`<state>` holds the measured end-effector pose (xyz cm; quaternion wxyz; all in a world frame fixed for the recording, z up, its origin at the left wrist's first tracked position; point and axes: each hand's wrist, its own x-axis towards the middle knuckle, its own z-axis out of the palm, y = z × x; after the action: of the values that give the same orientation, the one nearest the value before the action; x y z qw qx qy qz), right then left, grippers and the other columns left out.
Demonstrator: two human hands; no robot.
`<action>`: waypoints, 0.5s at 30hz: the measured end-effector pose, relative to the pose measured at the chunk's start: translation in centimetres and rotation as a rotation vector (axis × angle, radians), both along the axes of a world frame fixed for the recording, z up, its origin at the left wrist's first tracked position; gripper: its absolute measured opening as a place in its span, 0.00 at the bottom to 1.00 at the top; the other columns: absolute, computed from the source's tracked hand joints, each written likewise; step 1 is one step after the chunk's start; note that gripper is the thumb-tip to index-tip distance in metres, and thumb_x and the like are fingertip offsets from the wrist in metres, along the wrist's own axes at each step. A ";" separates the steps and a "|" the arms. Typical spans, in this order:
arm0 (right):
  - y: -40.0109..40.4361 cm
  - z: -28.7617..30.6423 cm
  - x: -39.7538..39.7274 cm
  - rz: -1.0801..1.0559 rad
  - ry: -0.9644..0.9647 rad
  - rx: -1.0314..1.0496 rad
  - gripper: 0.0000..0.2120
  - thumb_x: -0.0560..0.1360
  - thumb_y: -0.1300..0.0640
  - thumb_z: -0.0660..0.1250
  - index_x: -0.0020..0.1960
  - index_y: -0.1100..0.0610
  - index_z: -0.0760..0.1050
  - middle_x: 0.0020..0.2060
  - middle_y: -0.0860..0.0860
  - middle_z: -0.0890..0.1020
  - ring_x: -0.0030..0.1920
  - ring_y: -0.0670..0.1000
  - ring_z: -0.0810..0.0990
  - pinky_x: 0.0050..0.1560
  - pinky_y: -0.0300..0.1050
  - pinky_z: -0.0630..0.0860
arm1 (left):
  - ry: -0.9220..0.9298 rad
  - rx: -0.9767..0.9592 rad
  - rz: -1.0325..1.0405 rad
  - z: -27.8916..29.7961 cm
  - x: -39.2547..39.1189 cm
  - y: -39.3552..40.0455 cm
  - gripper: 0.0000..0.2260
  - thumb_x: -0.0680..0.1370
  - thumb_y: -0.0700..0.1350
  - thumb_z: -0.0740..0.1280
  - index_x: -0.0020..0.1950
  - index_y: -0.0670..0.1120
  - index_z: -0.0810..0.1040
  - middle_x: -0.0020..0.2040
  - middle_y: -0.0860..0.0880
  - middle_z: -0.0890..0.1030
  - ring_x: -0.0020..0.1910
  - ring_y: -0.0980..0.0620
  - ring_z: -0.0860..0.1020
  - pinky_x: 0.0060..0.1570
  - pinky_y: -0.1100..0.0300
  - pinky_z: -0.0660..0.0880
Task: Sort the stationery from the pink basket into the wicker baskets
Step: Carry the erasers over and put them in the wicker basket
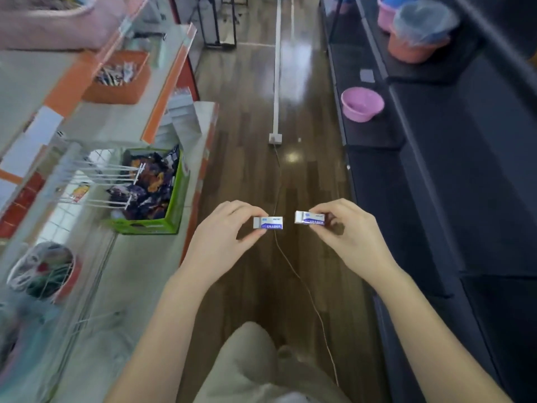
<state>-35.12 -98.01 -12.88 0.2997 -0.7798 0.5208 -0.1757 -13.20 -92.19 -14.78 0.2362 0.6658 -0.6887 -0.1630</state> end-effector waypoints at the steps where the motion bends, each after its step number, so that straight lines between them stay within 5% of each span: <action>1: -2.4 0.0 0.7 0.009 0.003 -0.001 0.13 0.73 0.54 0.70 0.58 0.52 0.78 0.52 0.44 0.78 0.49 0.41 0.75 0.50 0.27 0.70 | 0.000 -0.002 0.012 0.1 0.7 -2.3 0.11 0.75 0.49 0.69 0.57 0.51 0.79 0.53 0.56 0.78 0.49 0.62 0.69 0.47 0.70 0.65; 8: -19.8 -1.7 7.5 0.031 0.026 -0.030 0.14 0.73 0.54 0.70 0.58 0.51 0.78 0.52 0.43 0.78 0.48 0.40 0.75 0.48 0.25 0.68 | -0.003 -0.023 0.028 -0.3 7.3 -19.8 0.11 0.75 0.49 0.69 0.57 0.51 0.80 0.52 0.56 0.78 0.50 0.61 0.71 0.47 0.65 0.70; 15: -36.7 -1.8 14.6 -0.016 0.016 -0.004 0.13 0.74 0.55 0.70 0.58 0.52 0.78 0.52 0.44 0.78 0.48 0.40 0.75 0.47 0.24 0.68 | -0.059 0.023 -0.033 0.0 15.1 -37.3 0.11 0.76 0.50 0.68 0.58 0.52 0.79 0.53 0.56 0.78 0.49 0.62 0.69 0.43 0.74 0.63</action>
<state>-20.53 -134.69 -14.73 0.2926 -0.7776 0.5289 -0.1729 1.88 -129.44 -14.80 0.2053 0.6617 -0.7043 -0.1549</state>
